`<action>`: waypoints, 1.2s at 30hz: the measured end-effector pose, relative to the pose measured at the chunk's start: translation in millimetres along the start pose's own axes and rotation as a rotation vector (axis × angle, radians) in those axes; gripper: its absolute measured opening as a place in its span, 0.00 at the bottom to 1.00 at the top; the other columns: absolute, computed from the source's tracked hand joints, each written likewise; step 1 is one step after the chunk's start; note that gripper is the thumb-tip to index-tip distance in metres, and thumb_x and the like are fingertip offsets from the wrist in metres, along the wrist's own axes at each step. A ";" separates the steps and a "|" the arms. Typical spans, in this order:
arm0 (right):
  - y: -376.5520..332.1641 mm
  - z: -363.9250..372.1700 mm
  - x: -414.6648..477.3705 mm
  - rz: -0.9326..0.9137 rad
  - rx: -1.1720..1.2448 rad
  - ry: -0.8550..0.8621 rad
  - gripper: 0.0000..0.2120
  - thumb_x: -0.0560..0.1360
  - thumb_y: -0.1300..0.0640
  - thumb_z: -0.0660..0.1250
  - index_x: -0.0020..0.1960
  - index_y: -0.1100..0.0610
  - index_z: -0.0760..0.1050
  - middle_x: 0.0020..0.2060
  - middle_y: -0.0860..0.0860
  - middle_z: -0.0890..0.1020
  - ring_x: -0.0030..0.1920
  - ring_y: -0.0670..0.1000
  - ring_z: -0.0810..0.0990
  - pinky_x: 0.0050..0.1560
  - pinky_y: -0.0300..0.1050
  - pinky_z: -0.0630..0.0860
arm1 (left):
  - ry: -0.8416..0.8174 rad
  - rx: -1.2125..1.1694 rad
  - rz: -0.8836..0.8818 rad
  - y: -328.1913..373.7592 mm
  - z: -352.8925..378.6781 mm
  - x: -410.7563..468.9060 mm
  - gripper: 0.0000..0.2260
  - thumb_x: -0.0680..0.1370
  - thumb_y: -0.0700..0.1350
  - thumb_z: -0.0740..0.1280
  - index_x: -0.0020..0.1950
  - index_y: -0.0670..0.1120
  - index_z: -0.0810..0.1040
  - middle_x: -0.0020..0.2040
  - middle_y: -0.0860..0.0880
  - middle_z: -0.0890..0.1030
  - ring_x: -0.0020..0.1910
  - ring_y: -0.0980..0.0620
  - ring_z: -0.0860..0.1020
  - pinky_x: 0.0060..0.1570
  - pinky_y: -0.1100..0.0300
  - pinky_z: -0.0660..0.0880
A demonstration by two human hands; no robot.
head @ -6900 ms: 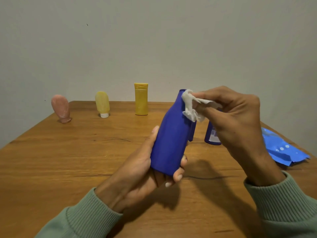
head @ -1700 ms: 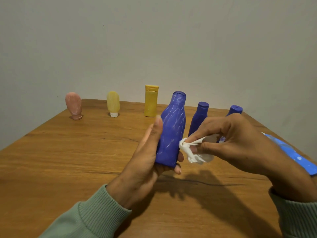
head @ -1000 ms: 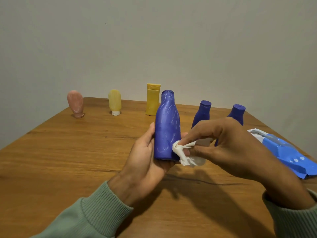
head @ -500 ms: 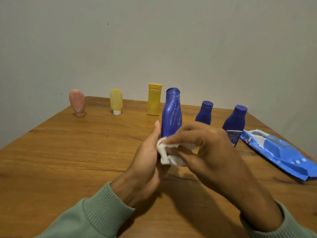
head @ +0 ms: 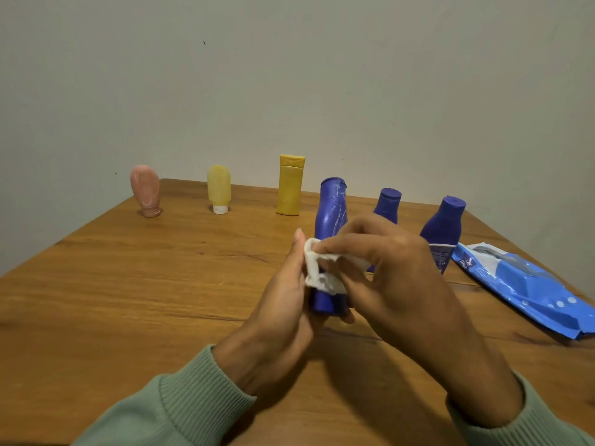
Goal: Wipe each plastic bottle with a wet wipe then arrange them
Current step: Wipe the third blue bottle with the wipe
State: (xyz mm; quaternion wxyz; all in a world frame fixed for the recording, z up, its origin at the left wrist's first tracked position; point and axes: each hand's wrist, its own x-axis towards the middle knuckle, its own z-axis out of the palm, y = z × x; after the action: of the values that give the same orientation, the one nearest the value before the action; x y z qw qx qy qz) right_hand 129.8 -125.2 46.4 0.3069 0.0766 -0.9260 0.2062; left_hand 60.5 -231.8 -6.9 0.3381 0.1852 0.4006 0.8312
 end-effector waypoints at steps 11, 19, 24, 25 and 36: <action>2.4 -17.2 2.0 -0.033 0.005 -0.203 0.11 0.70 0.56 0.70 0.51 0.46 0.81 0.44 0.39 0.76 0.45 0.39 0.75 0.41 0.33 0.74 | -0.025 -0.075 -0.025 6.0 -3.2 2.3 0.25 0.81 0.60 0.53 0.70 0.46 0.73 0.55 0.41 0.82 0.52 0.48 0.81 0.52 0.51 0.76; -1.9 -6.5 -1.7 -0.082 0.030 -0.181 0.12 0.72 0.53 0.65 0.54 0.46 0.80 0.47 0.40 0.75 0.47 0.41 0.75 0.45 0.37 0.75 | -0.008 -0.163 -0.086 10.3 1.3 -1.1 0.24 0.81 0.59 0.56 0.63 0.41 0.76 0.41 0.43 0.83 0.41 0.50 0.82 0.50 0.54 0.75; -5.6 -20.6 1.5 -0.153 -0.013 -0.397 0.12 0.72 0.55 0.69 0.53 0.44 0.80 0.46 0.39 0.75 0.47 0.39 0.74 0.44 0.34 0.73 | -0.063 -0.181 -0.141 8.1 1.0 -2.9 0.25 0.81 0.60 0.56 0.64 0.42 0.76 0.41 0.43 0.83 0.42 0.49 0.83 0.43 0.54 0.79; -2.8 -24.4 1.4 -0.155 0.009 -0.393 0.12 0.71 0.56 0.70 0.52 0.44 0.81 0.45 0.40 0.76 0.46 0.40 0.75 0.44 0.35 0.75 | -0.069 -0.184 -0.138 9.0 1.8 -2.9 0.25 0.81 0.60 0.56 0.66 0.42 0.76 0.44 0.42 0.84 0.45 0.48 0.83 0.45 0.53 0.79; 12.6 -20.6 3.8 -0.106 0.084 -0.134 0.11 0.69 0.60 0.73 0.50 0.49 0.83 0.41 0.42 0.79 0.43 0.43 0.77 0.42 0.34 0.75 | -0.044 -0.233 -0.074 10.0 3.8 2.6 0.29 0.80 0.62 0.53 0.66 0.42 0.75 0.54 0.40 0.83 0.46 0.45 0.84 0.43 0.50 0.82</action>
State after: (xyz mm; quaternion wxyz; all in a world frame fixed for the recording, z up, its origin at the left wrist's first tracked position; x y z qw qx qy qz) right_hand 134.4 -105.0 59.5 0.2511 0.1520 -0.9296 0.2229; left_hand 56.7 -232.4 3.4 0.3966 0.1480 0.3004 0.8547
